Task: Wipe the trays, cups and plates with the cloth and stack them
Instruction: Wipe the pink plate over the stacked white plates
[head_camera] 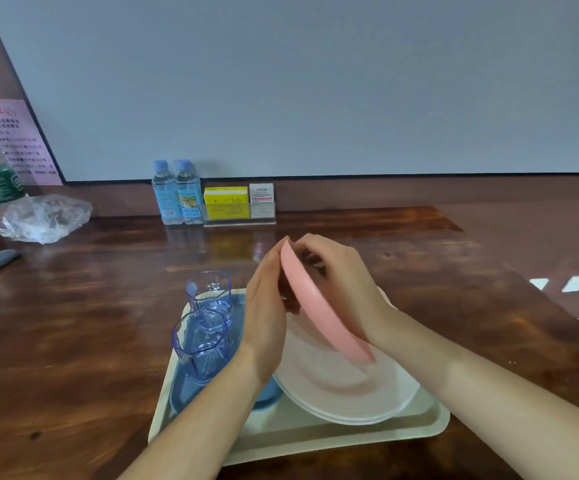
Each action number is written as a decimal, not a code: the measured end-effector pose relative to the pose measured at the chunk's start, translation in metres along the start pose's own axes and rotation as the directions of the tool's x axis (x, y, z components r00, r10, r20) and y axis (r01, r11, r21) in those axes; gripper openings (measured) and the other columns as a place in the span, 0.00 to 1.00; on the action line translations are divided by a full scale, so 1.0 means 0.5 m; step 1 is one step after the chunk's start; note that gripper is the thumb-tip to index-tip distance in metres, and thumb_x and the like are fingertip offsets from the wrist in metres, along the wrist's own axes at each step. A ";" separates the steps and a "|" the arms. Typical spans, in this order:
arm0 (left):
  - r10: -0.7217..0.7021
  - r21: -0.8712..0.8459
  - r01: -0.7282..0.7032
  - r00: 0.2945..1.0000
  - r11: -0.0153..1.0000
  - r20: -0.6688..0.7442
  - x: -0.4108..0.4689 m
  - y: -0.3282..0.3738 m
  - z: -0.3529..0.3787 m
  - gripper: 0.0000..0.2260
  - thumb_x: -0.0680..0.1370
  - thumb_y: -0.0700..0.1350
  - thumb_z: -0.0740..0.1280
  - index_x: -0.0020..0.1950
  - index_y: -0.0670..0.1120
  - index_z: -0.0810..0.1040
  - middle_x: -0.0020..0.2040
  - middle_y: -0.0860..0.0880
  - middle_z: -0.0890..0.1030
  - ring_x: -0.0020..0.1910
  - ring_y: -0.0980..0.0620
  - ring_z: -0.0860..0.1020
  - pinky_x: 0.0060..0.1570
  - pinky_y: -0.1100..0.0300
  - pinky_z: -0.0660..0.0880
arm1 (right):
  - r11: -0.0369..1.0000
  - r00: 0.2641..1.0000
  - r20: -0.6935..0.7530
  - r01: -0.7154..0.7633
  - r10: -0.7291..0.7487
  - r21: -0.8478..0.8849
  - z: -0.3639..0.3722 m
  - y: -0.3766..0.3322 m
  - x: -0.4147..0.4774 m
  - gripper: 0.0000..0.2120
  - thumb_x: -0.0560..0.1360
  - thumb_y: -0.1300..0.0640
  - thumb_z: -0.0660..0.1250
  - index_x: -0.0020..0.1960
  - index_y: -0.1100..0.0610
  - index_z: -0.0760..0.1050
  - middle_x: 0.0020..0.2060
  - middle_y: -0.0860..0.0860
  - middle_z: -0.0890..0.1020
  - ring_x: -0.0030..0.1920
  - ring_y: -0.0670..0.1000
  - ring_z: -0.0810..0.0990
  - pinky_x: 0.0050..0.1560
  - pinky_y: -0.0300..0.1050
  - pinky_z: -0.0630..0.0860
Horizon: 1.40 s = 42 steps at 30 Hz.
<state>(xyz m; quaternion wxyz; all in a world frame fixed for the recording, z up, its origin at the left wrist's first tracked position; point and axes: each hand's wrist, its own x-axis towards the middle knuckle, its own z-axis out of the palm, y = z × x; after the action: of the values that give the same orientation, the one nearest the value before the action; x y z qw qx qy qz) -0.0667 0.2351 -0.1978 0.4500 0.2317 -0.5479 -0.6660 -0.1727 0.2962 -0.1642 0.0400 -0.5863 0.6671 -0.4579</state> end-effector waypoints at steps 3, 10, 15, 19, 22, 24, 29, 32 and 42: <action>-0.041 -0.049 0.043 0.998 0.998 0.039 -0.011 0.012 0.006 0.23 0.89 0.56 0.56 0.48 0.43 0.83 0.43 0.48 0.86 0.49 0.53 0.85 0.55 0.60 0.82 | 0.992 0.992 -0.006 0.127 -0.127 0.002 -0.009 -0.007 -0.009 0.14 0.75 0.70 0.66 0.51 0.53 0.80 0.49 0.44 0.83 0.52 0.49 0.83 0.55 0.52 0.80; 0.004 -0.159 0.019 0.990 0.987 0.140 -0.005 0.015 0.003 0.16 0.82 0.50 0.61 0.61 0.44 0.83 0.56 0.41 0.83 0.59 0.48 0.81 0.64 0.53 0.76 | 0.932 0.971 0.007 0.231 -0.239 -0.279 -0.053 0.010 0.034 0.15 0.72 0.70 0.68 0.52 0.53 0.81 0.53 0.45 0.82 0.55 0.49 0.81 0.56 0.49 0.78; -0.026 -0.145 0.025 1.000 0.989 -0.001 -0.007 0.008 -0.006 0.26 0.75 0.53 0.59 0.71 0.51 0.81 0.66 0.46 0.85 0.66 0.45 0.81 0.64 0.47 0.76 | 0.845 0.990 0.068 0.142 -0.125 -0.515 -0.114 0.066 0.016 0.12 0.78 0.66 0.67 0.53 0.51 0.83 0.55 0.44 0.81 0.57 0.49 0.80 0.53 0.49 0.79; 0.015 -0.110 -0.026 0.994 0.994 -0.104 0.003 -0.001 -0.014 0.24 0.75 0.53 0.60 0.68 0.53 0.82 0.66 0.47 0.84 0.69 0.42 0.79 0.66 0.44 0.76 | 0.889 0.973 0.229 0.076 0.033 -0.451 -0.156 0.037 -0.065 0.13 0.78 0.65 0.69 0.52 0.48 0.84 0.50 0.39 0.82 0.51 0.43 0.82 0.52 0.43 0.80; 0.029 -0.108 -0.045 0.989 0.993 -0.144 0.009 -0.007 -0.016 0.23 0.73 0.56 0.62 0.67 0.57 0.83 0.68 0.47 0.83 0.71 0.39 0.77 0.69 0.38 0.75 | 0.989 0.888 0.434 -0.142 0.150 -0.051 -0.155 -0.018 -0.115 0.14 0.81 0.69 0.67 0.53 0.53 0.85 0.49 0.43 0.85 0.45 0.48 0.86 0.46 0.44 0.84; 0.021 -0.089 -0.033 0.991 0.995 -0.129 -0.003 -0.006 -0.005 0.22 0.76 0.55 0.61 0.68 0.59 0.82 0.69 0.48 0.82 0.72 0.40 0.77 0.71 0.37 0.74 | 0.953 0.878 0.445 -0.265 0.175 0.148 -0.132 -0.047 -0.125 0.14 0.83 0.68 0.65 0.56 0.55 0.85 0.50 0.51 0.86 0.44 0.52 0.87 0.42 0.43 0.84; -0.059 -0.185 0.037 0.992 0.982 -0.115 -0.003 0.006 -0.004 0.19 0.81 0.54 0.61 0.71 0.58 0.79 0.70 0.40 0.80 0.70 0.34 0.78 0.66 0.32 0.78 | 0.998 0.931 0.366 -0.034 0.014 0.049 -0.109 -0.052 -0.109 0.13 0.78 0.54 0.76 0.62 0.49 0.83 0.55 0.42 0.84 0.54 0.45 0.84 0.55 0.43 0.81; -0.032 -0.113 0.022 0.996 0.993 -0.086 0.007 0.024 -0.017 0.18 0.83 0.53 0.60 0.72 0.59 0.78 0.65 0.46 0.84 0.64 0.44 0.81 0.62 0.43 0.80 | 0.996 0.943 0.326 0.086 -0.070 -0.035 -0.123 -0.053 -0.104 0.13 0.78 0.59 0.75 0.60 0.47 0.83 0.56 0.38 0.83 0.58 0.41 0.82 0.60 0.44 0.80; 0.228 0.254 -0.265 0.960 0.930 0.163 0.003 0.030 -0.044 0.24 0.72 0.74 0.71 0.55 0.57 0.83 0.58 0.46 0.78 0.55 0.48 0.81 0.50 0.51 0.82 | 0.721 0.969 0.013 -0.193 0.247 0.666 -0.287 -0.007 -0.016 0.11 0.78 0.64 0.69 0.59 0.59 0.84 0.56 0.53 0.88 0.60 0.50 0.85 0.59 0.37 0.80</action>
<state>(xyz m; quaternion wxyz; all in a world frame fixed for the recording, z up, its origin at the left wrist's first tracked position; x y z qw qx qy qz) -0.0448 0.2223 -0.1901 0.4570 0.1766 -0.6876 -0.5359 -0.2524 0.3841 -0.0828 0.2734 -0.4323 0.5273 -0.6785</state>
